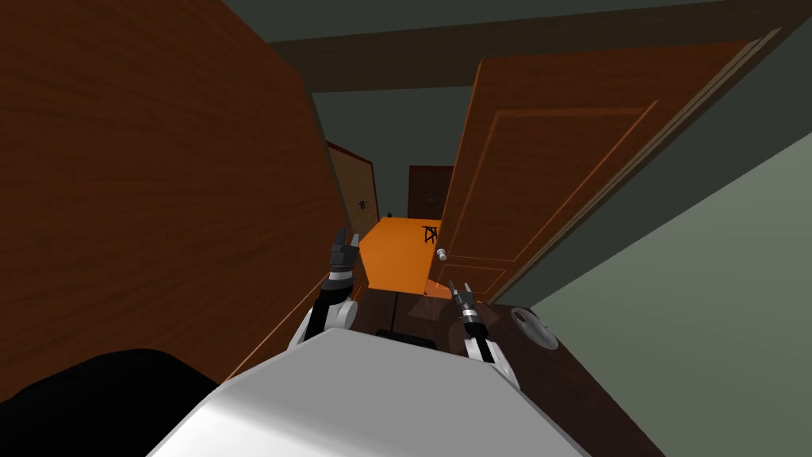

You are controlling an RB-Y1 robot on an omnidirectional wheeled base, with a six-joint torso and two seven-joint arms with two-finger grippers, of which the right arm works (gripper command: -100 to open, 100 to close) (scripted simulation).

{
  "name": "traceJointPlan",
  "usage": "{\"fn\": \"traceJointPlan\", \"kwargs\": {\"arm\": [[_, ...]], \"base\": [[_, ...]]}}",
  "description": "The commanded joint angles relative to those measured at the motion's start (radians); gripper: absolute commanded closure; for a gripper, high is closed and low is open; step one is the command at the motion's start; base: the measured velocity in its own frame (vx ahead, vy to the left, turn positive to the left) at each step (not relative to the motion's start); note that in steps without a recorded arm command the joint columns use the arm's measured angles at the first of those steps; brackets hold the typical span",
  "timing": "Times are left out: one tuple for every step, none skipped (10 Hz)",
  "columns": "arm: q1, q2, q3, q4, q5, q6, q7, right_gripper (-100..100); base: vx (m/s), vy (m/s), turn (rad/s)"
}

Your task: Pull the door open

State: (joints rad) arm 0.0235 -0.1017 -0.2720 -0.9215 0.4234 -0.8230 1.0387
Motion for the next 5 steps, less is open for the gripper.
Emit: {"fn": "traceJointPlan", "kwargs": {"arm": [[-0.011, 0.001, -0.009, 0.038, 0.013, -0.007, 0.028, -100], [-0.021, 0.002, -0.016, 0.068, 0.021, -0.012, 0.048, -100], [-0.025, 0.002, -0.019, 0.083, 0.025, -0.015, 0.058, -100], [-0.033, 0.003, -0.024, 0.106, 0.032, -0.019, 0.074, -100], [-0.039, 0.003, -0.029, 0.127, 0.037, -0.023, 0.087, -100]], "base": [[0.142, 0.007, -0.01], [0.16, 0.049, -0.003], [0.147, 0.022, -0.013], [0.144, -0.014, -0.006], [0.155, -0.01, -0.003]]}}
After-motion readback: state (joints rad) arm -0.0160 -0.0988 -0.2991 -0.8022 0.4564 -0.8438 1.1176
